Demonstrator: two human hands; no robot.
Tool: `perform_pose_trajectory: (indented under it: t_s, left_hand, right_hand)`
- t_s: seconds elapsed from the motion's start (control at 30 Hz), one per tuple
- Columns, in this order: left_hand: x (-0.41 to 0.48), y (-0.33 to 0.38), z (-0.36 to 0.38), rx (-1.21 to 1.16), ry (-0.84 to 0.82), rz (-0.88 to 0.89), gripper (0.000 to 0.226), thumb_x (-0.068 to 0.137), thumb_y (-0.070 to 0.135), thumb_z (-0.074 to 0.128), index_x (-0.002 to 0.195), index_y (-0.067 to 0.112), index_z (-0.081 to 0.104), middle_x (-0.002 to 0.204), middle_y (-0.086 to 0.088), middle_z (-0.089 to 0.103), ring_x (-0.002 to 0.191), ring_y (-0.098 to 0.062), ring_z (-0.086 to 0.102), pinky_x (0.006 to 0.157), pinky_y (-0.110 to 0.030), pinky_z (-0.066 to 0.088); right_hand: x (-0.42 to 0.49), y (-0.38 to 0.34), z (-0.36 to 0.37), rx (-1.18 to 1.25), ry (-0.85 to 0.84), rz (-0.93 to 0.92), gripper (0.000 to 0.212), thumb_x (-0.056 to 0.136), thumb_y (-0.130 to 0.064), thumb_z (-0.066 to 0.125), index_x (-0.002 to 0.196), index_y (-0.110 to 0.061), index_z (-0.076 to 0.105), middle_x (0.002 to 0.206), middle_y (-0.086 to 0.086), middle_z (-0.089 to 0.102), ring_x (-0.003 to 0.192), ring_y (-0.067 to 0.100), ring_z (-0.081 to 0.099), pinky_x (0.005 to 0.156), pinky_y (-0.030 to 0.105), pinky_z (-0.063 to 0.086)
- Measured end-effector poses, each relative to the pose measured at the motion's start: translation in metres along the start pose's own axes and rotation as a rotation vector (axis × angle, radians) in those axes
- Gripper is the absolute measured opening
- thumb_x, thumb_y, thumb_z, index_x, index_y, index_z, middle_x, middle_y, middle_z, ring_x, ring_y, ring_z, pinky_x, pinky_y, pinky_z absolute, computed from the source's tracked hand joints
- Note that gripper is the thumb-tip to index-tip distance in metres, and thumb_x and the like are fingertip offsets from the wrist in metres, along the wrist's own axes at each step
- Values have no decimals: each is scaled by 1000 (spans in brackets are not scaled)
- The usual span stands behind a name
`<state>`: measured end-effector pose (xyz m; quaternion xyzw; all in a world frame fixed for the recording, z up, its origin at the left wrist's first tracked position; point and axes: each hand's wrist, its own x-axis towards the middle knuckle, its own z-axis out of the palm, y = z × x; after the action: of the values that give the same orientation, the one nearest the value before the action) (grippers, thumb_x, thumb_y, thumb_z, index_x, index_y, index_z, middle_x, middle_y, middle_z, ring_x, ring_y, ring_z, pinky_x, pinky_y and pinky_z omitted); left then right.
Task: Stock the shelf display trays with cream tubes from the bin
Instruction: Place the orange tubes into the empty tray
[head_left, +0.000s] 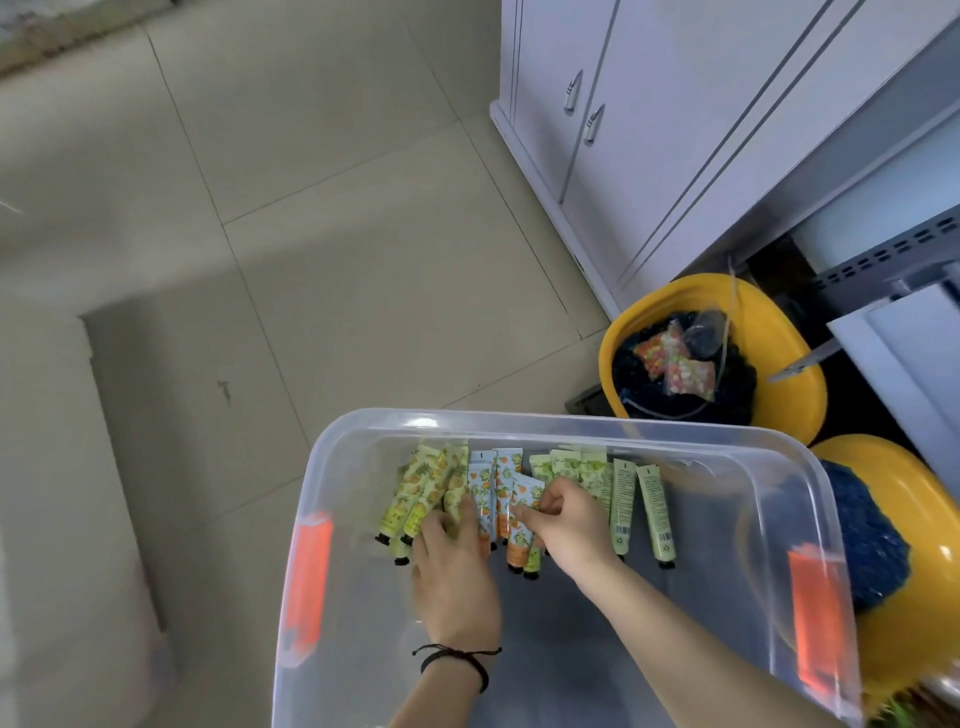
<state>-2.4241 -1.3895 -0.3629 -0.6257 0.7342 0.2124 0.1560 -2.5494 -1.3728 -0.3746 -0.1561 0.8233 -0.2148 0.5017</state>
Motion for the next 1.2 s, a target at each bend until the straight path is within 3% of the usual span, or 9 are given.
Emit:
perform_pose_trajectory:
  t_s: [0.13, 0.2, 0.37, 0.5, 0.67, 0.8, 0.97, 1.1, 1.2]
  left_hand:
    - [-6, 6, 0, -169, -22, -29, 43, 86, 15, 61, 126, 28, 56, 124, -5, 47, 112, -26, 46, 77, -35, 49]
    - [-6, 8, 1, -228, -38, 30, 35, 91, 17, 52, 126, 24, 57, 134, -1, 42, 122, -21, 41, 85, -33, 47]
    - [8, 15, -1, -328, -99, -49, 29, 93, 23, 52, 122, 25, 53, 126, 7, 55, 116, -15, 47, 84, -29, 46]
    - [15, 17, -4, -365, -140, -73, 41, 89, 24, 58, 129, 29, 47, 120, 8, 57, 114, -14, 50, 80, -28, 45]
    - [20, 13, 0, -362, -229, 52, 39, 88, 17, 57, 127, 21, 54, 119, 1, 54, 114, -17, 47, 90, -33, 46]
    - [17, 9, -9, -494, -272, 67, 17, 88, 11, 56, 104, 15, 59, 106, 2, 52, 95, -15, 53, 78, -28, 48]
    - [16, 1, -50, -513, -365, 169, 25, 91, 17, 56, 115, 15, 53, 98, 2, 61, 89, -15, 59, 71, -23, 46]
    - [18, -1, -105, -407, -397, 293, 33, 88, 17, 57, 120, 12, 52, 107, -4, 62, 96, -18, 57, 79, -25, 45]
    - [17, -2, -155, -331, -373, 373, 29, 85, 18, 57, 115, 15, 55, 112, 1, 61, 91, -12, 51, 73, -21, 38]
  right_hand:
    - [-1, -1, -4, 4, -8, -6, 30, 80, -25, 75, 76, -11, 49, 73, 14, 60, 64, 26, 57, 59, 32, 43]
    - [-1, -2, -6, 2, -5, -1, 28, 79, -24, 76, 79, -11, 52, 78, 13, 62, 69, 26, 59, 66, 38, 50]
    - [-3, -7, -17, -35, -66, 7, 24, 83, -23, 73, 96, -15, 55, 77, -4, 57, 75, 25, 65, 73, 39, 53]
    - [-2, -8, -22, -62, -101, -4, 48, 85, -24, 72, 128, -12, 55, 82, -6, 55, 75, 21, 64, 66, 29, 49]
    - [-6, -6, -25, -60, -128, -14, 44, 83, -20, 74, 123, -8, 59, 77, -3, 63, 57, 12, 61, 49, 19, 44]
    - [-12, -4, -32, -96, -179, -37, 27, 85, -20, 72, 107, -10, 61, 72, -2, 67, 53, 8, 62, 46, 17, 42]
    - [-30, -22, -51, -256, -219, -137, 15, 87, -25, 69, 80, -16, 58, 64, -2, 64, 46, -2, 56, 58, 33, 50]
    - [-53, -58, -72, -378, -262, -207, 17, 89, -25, 65, 94, -10, 57, 77, 7, 66, 46, -1, 53, 53, 29, 42]
    - [-76, -95, -89, -490, -264, -249, 20, 89, -24, 62, 97, -7, 57, 90, 12, 67, 67, 14, 61, 54, 28, 39]
